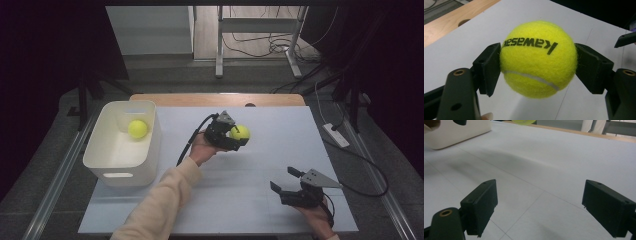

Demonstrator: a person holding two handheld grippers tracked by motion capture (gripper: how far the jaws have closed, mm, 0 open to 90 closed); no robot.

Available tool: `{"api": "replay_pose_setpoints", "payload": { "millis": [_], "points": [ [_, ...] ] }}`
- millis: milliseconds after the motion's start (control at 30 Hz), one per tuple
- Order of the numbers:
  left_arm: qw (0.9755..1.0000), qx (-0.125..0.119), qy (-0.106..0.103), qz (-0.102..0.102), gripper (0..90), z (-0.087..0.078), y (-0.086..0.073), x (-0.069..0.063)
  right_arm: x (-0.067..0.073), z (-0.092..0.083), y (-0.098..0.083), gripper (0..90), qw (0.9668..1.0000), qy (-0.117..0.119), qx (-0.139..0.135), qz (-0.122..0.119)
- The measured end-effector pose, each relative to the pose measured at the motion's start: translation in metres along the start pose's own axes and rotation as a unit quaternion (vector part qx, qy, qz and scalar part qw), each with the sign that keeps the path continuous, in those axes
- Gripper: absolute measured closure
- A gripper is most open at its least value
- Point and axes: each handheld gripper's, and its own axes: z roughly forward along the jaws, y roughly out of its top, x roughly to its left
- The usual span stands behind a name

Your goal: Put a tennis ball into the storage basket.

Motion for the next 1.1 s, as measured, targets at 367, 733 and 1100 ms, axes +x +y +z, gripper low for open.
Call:
{"api": "replay_pose_setpoints", "payload": {
  "millis": [367,733,1100],
  "points": [
    [0.9999,-0.012,0.009,0.001,27.3,-0.02,-0.005,0.0,0.004,0.005,0.005,13.0,1.0,0.007,-0.002,-0.003],
    [0.9997,-0.019,0.018,0.005,27.3,-0.034,-0.007,-0.001,0.004,0.005,0.005,13.0,1.0,0.008,-0.002,-0.001],
    [0.999,-0.037,0.024,-0.008,27.3,-0.056,-0.011,-0.002,0.005,0.004,0.004,13.1,0.9999,0.01,0.0,-0.002]
  ]
}}
